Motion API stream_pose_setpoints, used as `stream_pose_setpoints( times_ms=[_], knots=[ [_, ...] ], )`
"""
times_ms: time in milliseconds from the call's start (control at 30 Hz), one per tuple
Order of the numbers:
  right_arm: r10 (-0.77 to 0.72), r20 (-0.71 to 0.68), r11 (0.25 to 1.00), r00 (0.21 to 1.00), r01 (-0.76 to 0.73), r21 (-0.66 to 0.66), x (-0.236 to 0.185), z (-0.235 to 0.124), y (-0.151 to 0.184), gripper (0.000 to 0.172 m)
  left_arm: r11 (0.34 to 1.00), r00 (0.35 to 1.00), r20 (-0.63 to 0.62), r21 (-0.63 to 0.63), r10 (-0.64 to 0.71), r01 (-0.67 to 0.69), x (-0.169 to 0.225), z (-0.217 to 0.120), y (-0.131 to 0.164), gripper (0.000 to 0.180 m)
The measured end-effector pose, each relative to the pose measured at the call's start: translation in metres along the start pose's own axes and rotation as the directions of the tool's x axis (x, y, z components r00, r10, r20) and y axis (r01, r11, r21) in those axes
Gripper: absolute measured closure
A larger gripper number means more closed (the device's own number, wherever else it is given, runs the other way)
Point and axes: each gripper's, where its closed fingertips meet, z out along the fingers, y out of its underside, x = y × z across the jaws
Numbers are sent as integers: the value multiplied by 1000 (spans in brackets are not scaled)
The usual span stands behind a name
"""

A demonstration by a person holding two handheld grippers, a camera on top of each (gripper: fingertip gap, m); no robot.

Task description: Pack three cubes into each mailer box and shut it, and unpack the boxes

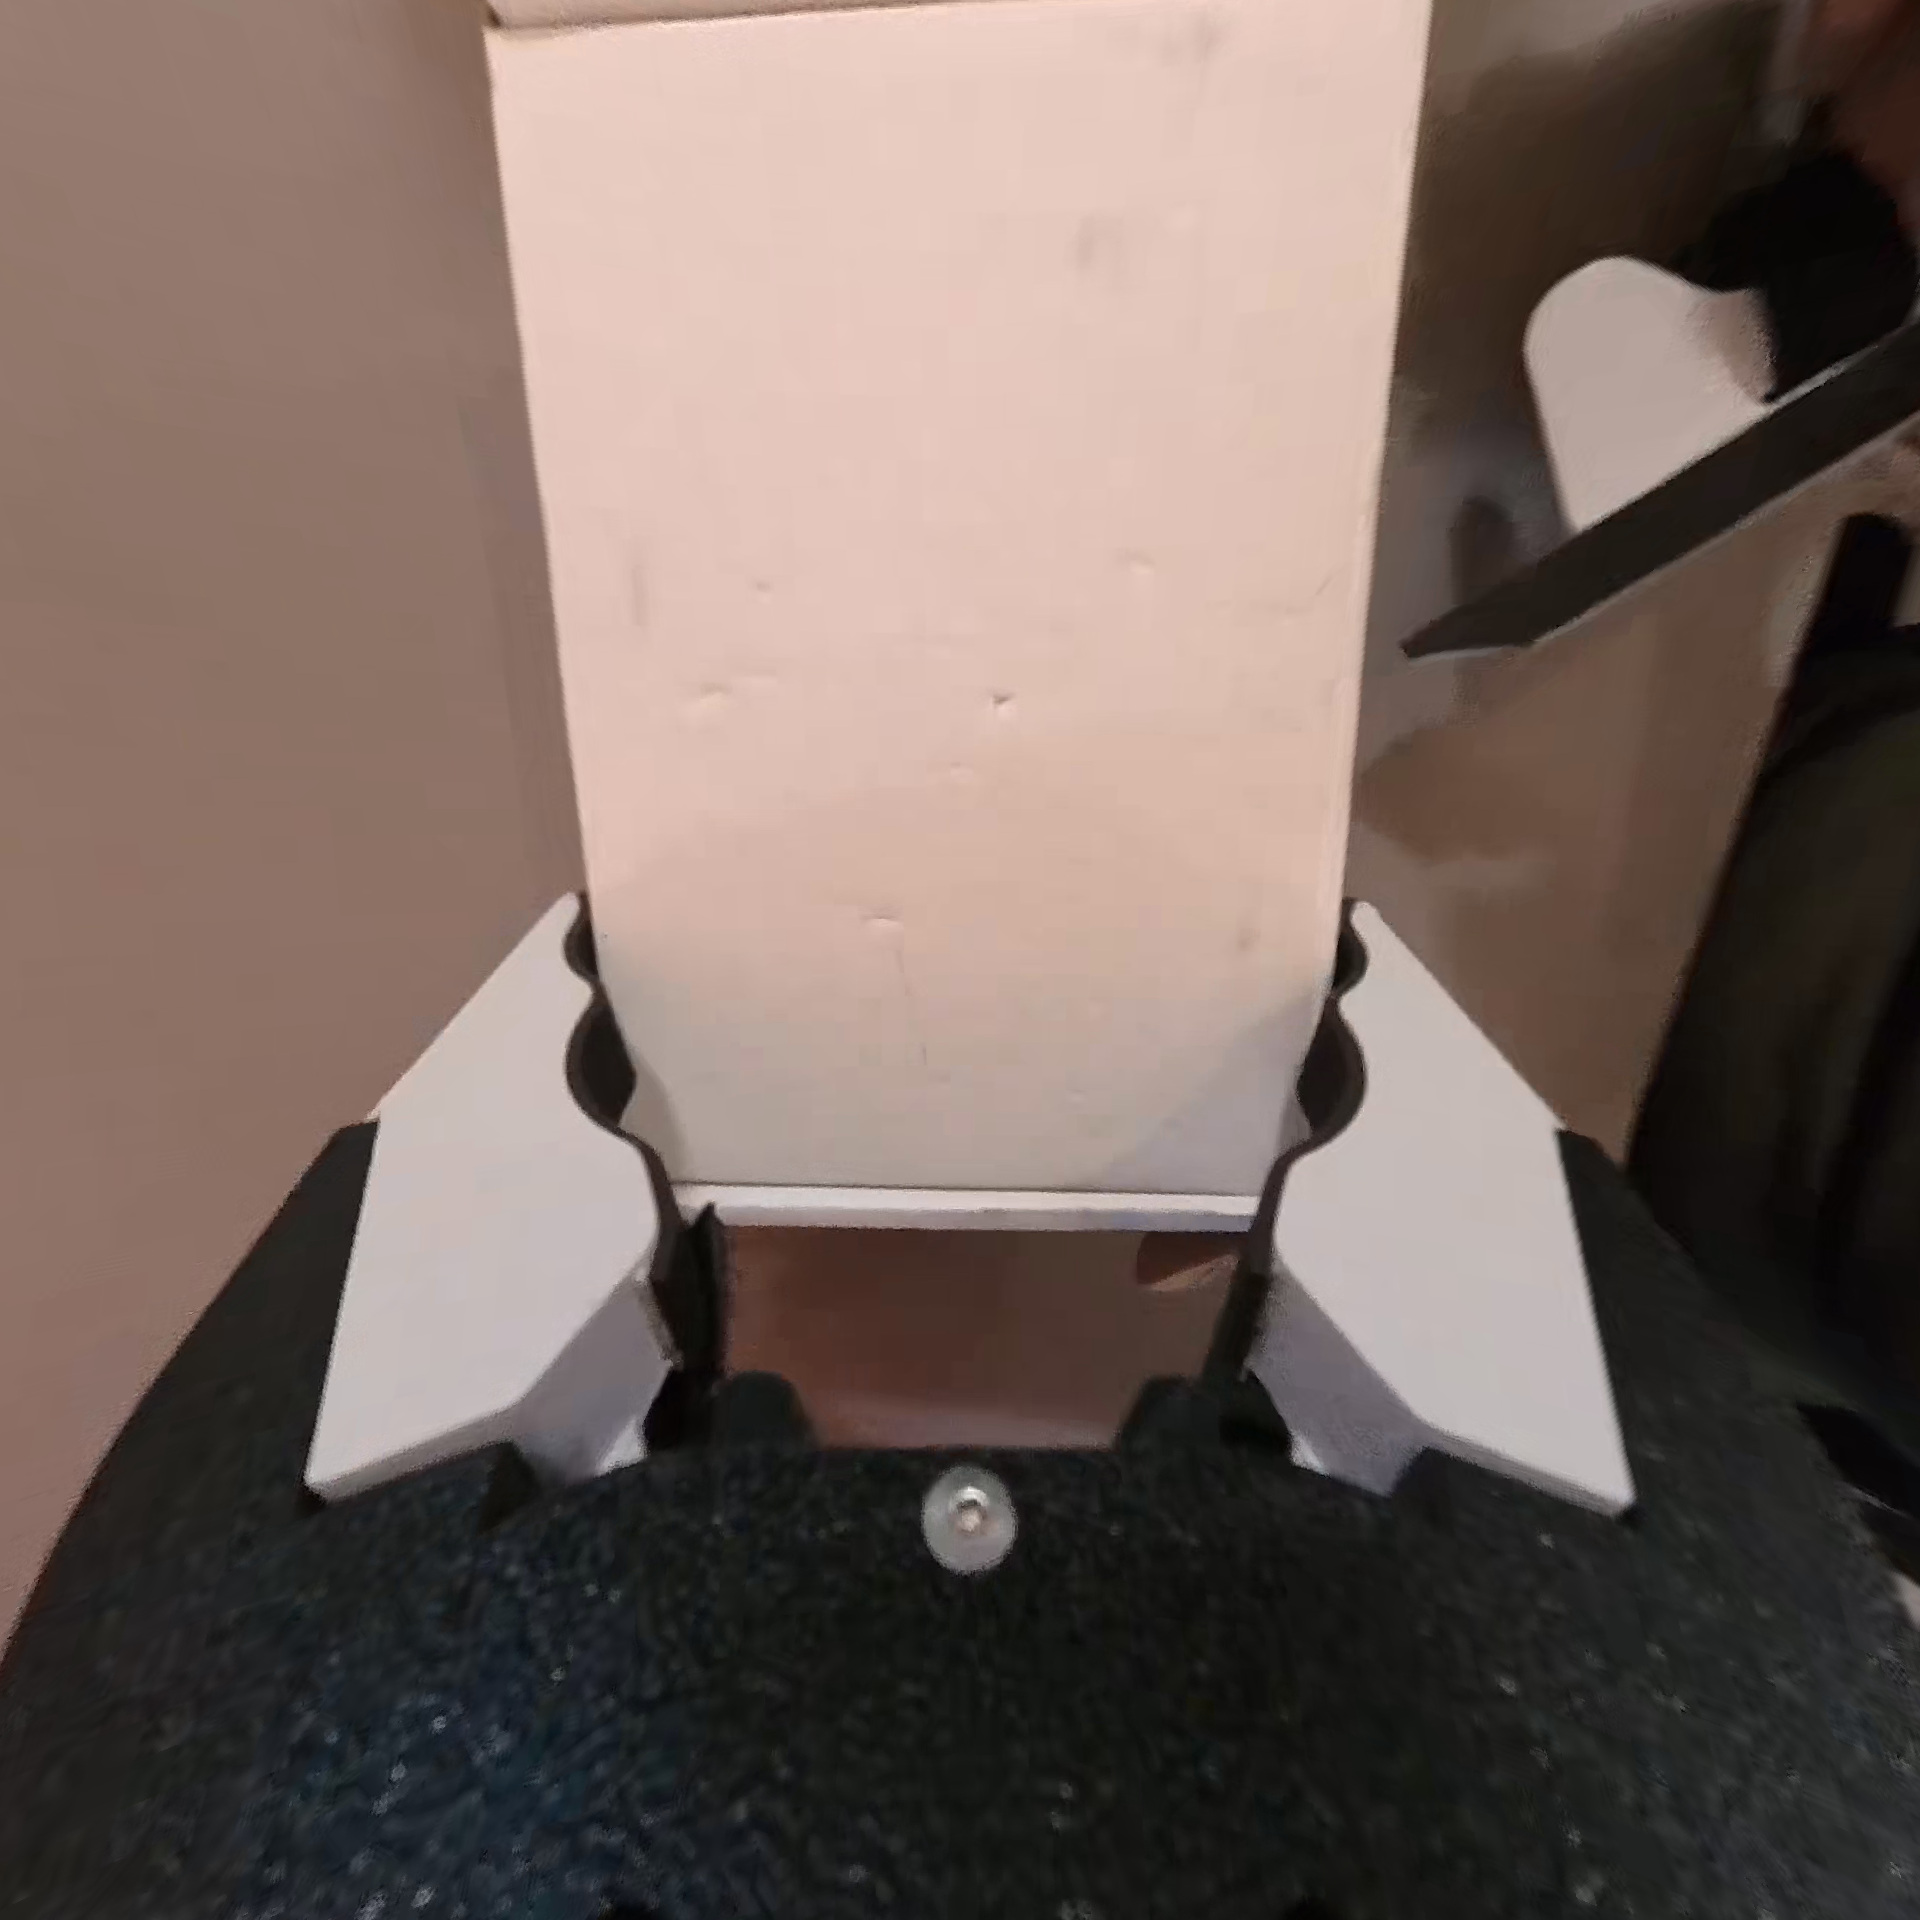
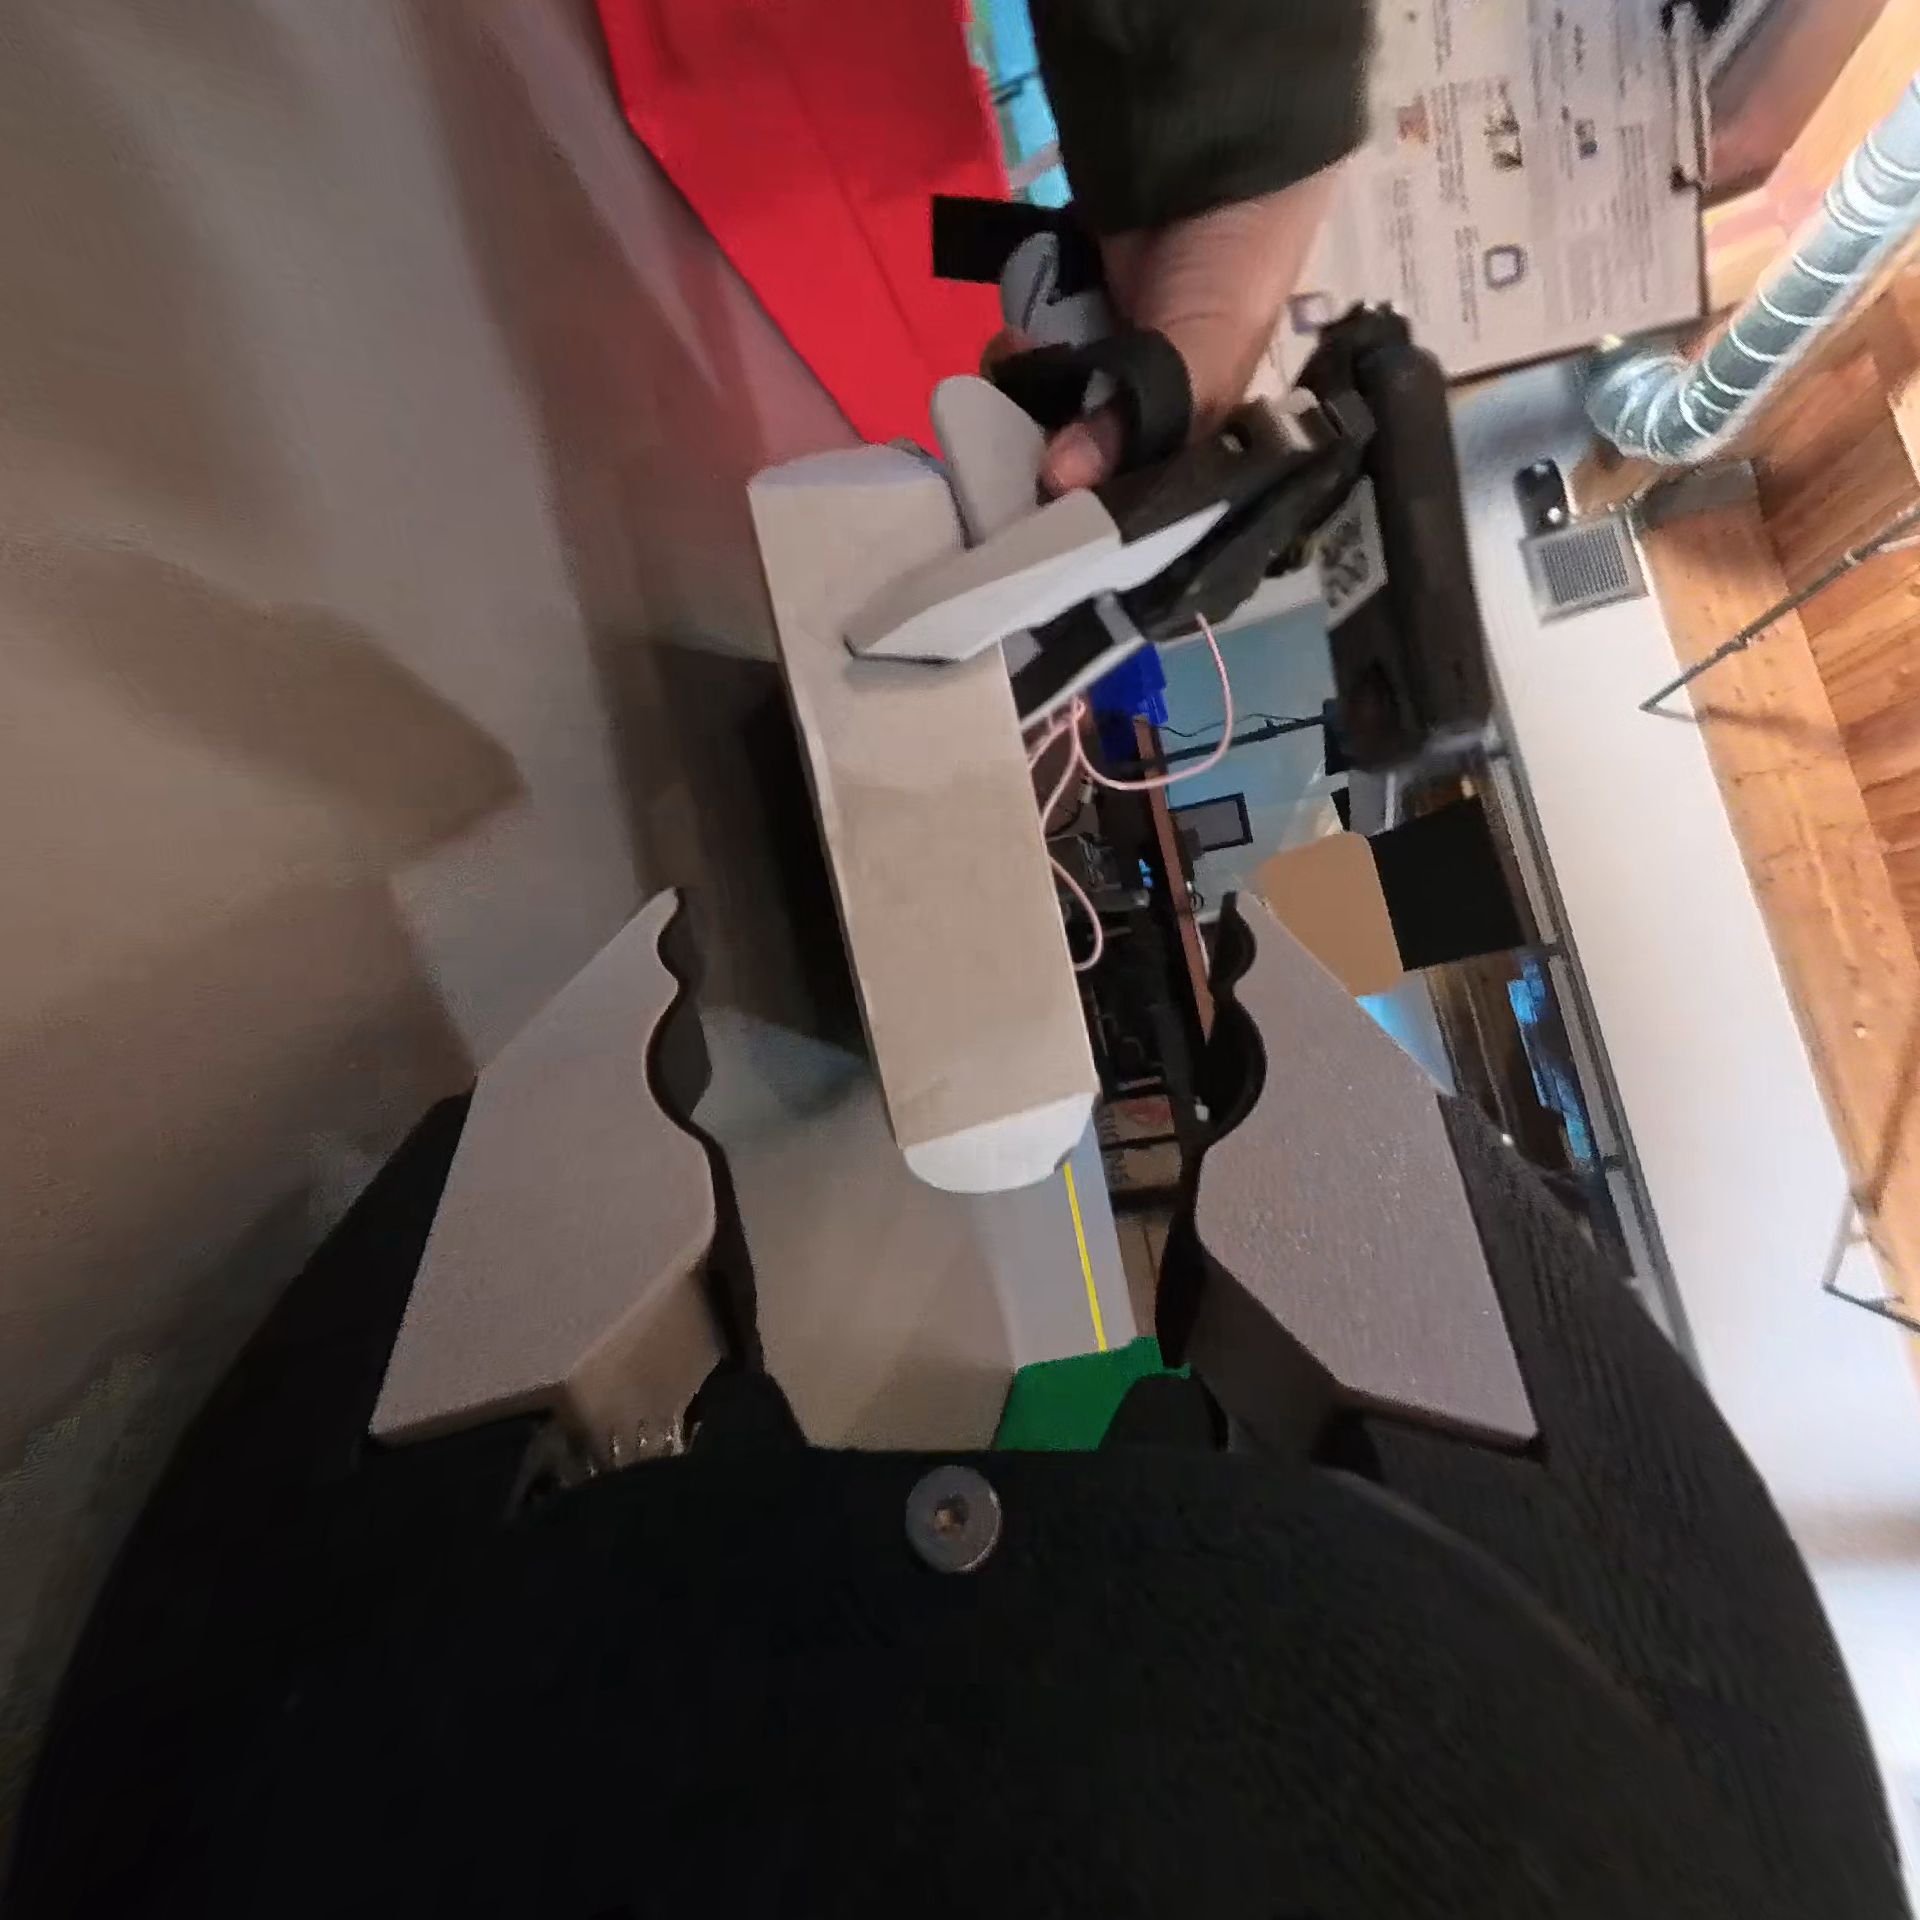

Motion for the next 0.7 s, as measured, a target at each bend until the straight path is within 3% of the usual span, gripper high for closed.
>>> stream_pose_setpoints(
  times_ms=[33, 100, 200, 400, 467, 600, 700],
  knots=[
    [26, -8, 1000, 1000, -26, 0, 6, 0, 5, 73, 1000, 999, -46, -6, -13, 13, 1, -2, 0, 48],
    [70, 9, 997, 997, -70, -15, 13, 3, 18, 66, 998, 977, -206, -24, -56, 52, 15, -6, 0, 48],
    [169, 80, 986, 982, -168, -22, 16, 14, 32, 62, 989, 890, -432, -69, -148, 132, 33, -11, 0, 48],
    [366, 194, 927, 910, -374, 8, 42, 36, 34, 73, 979, 764, -623, -13, -166, 203, 30, -19, -8, 49],
    [391, 232, 917, 891, -398, -16, 47, 45, 36, 76, 975, 755, -635, 15, -163, 222, 23, -21, -10, 48],
    [394, 321, 917, 861, -394, -67, 43, 58, 37, 98, 932, 847, -519, 237, -118, 275, -17, -32, -27, 38],
    [357, 314, 934, 880, -341, -107, 42, 68, 45, 100, 878, 911, -393, 383, -125, 286, -45, -51, -31, 29]
  ],
)
